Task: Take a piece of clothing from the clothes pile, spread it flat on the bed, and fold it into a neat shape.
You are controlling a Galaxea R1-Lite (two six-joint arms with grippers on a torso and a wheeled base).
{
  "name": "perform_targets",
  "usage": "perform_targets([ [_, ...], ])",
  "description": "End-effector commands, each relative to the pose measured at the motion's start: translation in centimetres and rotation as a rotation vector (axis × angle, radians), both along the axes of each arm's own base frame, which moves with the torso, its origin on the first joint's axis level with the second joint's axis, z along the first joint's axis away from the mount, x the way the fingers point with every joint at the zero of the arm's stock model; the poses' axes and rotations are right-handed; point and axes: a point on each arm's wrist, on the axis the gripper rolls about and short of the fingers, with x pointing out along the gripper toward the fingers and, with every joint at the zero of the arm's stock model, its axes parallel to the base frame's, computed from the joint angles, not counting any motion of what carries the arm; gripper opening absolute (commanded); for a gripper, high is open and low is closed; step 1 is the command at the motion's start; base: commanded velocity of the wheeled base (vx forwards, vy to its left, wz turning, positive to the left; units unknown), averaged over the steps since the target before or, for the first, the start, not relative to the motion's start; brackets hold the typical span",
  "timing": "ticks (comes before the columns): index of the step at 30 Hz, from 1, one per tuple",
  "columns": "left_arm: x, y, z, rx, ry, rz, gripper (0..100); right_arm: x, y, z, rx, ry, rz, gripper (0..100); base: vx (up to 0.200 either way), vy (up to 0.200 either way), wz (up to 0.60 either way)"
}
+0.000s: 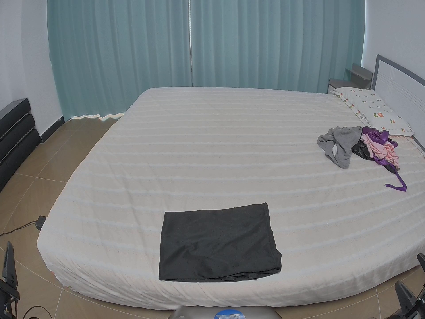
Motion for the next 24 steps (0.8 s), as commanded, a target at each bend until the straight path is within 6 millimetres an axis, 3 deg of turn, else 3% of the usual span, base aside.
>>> perform_targets([
  [1, -0.3, -0.3, -1.4, 0.014, -0.019, -0.066, 100, -0.6, 0.2, -1.5, -0.035, -0.001, 0.001, 100, 0.0, 0.0, 0.0],
  [6, 0.2, -0.4, -3.5, 0.067, 0.033, -0.108, 100, -0.4, 0.1, -1.3, -0.045, -0.045, -0.032, 100, 0.0, 0.0, 0.0],
  [12, 0.3, -0.5, -3.5, 0.074, 0.032, -0.146, 100, 1.2, -0.2, -2.5, -0.075, -0.22, -0.173, 100, 0.0, 0.0, 0.0],
  [15, 0.3, -0.5, -3.5, 0.077, 0.03, -0.144, 100, 1.2, -0.3, -2.0, -0.121, -0.299, -0.229, 100, 0.0, 0.0, 0.0],
  [20, 0.3, -0.5, -3.8, 0.09, 0.061, -0.157, 100, 1.2, -0.4, -1.8, -0.13, -0.311, -0.267, 100, 0.0, 0.0, 0.0],
  [24, 0.3, -0.6, -4.0, 0.084, 0.084, -0.208, 100, 1.3, -0.5, -2.8, -0.135, -0.214, -0.32, 100, 0.0, 0.0, 0.0],
])
